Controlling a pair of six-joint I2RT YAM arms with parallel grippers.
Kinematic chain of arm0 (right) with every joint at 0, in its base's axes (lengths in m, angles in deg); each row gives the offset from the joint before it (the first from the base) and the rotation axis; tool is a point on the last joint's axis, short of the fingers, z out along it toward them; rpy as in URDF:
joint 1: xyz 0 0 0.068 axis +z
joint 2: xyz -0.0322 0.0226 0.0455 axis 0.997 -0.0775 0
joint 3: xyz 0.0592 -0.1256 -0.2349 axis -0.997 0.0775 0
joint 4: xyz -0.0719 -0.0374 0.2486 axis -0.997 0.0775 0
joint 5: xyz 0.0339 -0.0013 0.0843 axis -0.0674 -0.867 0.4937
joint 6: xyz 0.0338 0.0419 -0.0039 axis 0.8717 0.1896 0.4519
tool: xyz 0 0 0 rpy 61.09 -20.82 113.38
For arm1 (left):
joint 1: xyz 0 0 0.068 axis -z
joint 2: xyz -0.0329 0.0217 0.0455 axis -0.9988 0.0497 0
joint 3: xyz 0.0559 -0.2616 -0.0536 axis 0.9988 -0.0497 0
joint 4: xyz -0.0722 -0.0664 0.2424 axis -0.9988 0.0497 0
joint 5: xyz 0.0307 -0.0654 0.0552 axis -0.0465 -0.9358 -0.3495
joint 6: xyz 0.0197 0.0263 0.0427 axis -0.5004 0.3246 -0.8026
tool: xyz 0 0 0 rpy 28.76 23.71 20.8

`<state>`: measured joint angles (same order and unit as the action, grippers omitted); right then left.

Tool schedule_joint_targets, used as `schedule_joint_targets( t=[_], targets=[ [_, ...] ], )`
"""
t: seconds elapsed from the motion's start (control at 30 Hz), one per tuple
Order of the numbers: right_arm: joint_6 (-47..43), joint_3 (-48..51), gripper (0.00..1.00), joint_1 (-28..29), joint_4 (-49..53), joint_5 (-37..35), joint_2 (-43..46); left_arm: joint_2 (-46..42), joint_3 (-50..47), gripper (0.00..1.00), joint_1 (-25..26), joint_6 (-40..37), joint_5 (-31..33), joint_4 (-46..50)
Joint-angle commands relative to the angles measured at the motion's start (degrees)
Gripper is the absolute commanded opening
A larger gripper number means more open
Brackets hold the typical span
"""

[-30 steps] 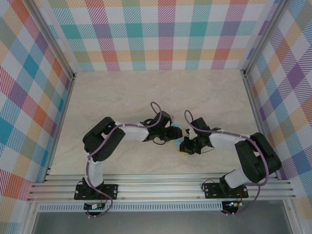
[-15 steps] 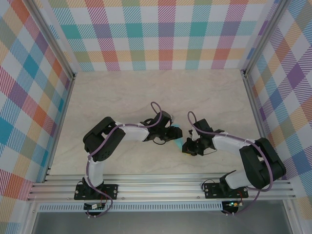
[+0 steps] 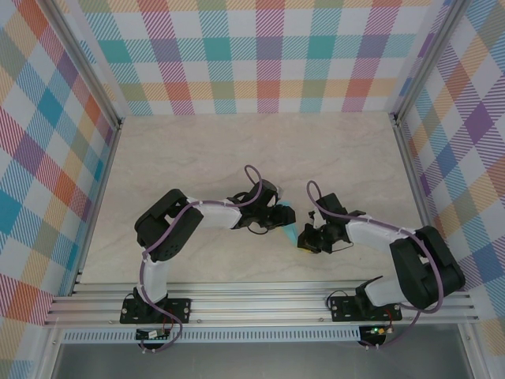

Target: Fold a paper plane with a square sheet of paper (pick it up from the middle)

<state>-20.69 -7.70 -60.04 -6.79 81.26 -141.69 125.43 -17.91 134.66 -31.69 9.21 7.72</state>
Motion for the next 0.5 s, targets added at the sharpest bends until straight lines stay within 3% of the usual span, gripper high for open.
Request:
schedule_joint_targets(
  t=[0.0,0.2,0.47],
  targets=[
    [-0.8,-0.7,0.10,-0.2,1.1,2.4,2.6,2.2,0.7,0.43,0.1,-1.4,0.0,3.0],
    [-0.3,-4.3,0.10,-0.2,-5.4,8.6,-2.7,2.7,1.7,0.43,0.2,-1.3,-0.6,3.2],
    [-1.3,-3.3,0.09,-0.4,-4.6,-0.2,-12.7,2.6,2.1,0.43,0.1,-1.0,-0.6,3.0]
  ],
)
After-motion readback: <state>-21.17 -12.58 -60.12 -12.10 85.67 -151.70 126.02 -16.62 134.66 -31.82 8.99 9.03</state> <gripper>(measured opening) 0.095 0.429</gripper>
